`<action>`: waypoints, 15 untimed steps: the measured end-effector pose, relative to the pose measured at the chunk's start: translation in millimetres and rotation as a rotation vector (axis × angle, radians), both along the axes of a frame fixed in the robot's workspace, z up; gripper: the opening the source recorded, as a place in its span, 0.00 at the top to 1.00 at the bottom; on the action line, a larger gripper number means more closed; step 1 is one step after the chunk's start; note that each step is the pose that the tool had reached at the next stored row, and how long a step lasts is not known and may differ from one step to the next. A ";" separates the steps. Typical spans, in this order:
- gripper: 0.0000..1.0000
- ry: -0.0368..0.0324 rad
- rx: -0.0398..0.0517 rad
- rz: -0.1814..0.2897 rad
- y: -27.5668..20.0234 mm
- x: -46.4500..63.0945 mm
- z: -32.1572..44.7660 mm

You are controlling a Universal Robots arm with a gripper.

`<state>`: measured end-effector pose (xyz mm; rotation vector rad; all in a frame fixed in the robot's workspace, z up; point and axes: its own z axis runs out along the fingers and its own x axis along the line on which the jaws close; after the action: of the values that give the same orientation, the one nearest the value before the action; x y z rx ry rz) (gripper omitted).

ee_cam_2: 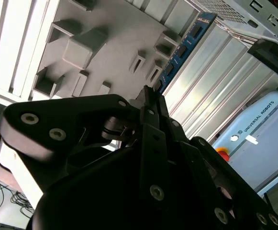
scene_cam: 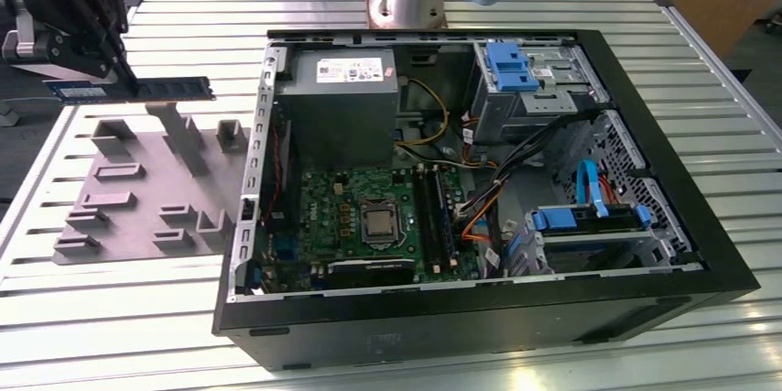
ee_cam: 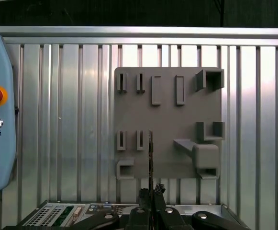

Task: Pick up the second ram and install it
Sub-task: 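Pick up the second ram and move it above second insertion slot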

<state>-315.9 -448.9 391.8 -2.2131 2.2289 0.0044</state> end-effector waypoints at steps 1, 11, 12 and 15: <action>0.86 0.0000 0.0000 0.000 0.0 1.2 0.0; 0.86 0.0000 -0.0001 0.000 0.0 12.7 0.0; 0.86 0.0000 0.0000 0.000 0.0 13.8 0.0; 0.86 -0.0001 0.0001 0.000 0.0 16.9 0.0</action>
<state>-299.0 -449.0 391.8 -2.2130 2.2288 0.0044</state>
